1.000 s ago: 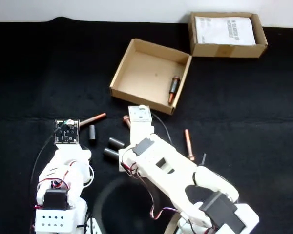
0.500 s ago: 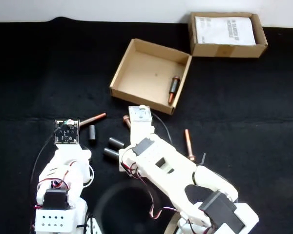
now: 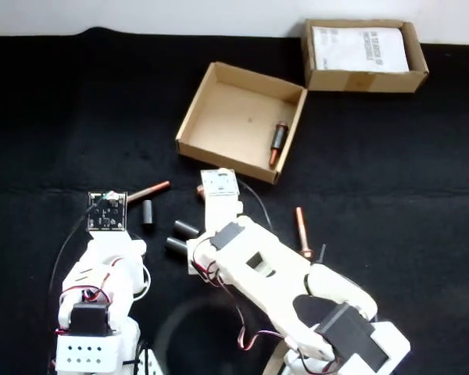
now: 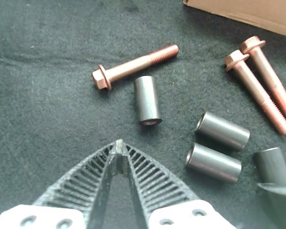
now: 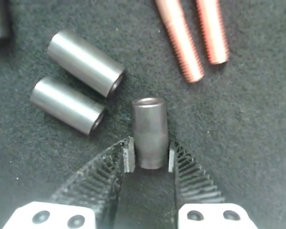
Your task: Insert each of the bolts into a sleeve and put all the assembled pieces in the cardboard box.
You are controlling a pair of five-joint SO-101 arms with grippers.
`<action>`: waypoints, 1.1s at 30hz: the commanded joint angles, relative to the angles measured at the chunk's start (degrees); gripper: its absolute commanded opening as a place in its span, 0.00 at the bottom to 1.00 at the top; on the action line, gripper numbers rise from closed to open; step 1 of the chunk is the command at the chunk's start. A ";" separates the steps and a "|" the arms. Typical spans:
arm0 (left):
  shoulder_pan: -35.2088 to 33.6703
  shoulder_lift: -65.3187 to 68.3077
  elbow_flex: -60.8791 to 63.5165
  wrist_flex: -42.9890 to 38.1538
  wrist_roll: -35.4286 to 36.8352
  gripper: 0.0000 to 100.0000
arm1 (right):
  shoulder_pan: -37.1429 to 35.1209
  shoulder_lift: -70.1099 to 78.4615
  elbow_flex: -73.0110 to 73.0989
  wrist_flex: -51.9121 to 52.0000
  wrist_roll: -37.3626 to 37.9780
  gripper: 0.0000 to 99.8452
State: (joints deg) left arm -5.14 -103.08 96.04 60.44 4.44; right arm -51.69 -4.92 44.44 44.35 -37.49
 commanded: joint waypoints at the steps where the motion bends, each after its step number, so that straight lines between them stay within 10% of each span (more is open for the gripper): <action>1: -0.48 -0.66 1.10 0.88 -0.26 0.01 | 1.01 4.44 -3.12 -1.19 0.62 0.06; 33: 6.90 -0.31 -9.80 10.29 10.02 0.01 | 14.20 -18.77 -29.49 25.45 0.79 0.01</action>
State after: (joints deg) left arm -0.57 -103.08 89.54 70.02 13.58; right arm -38.68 -17.58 18.07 68.53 -37.49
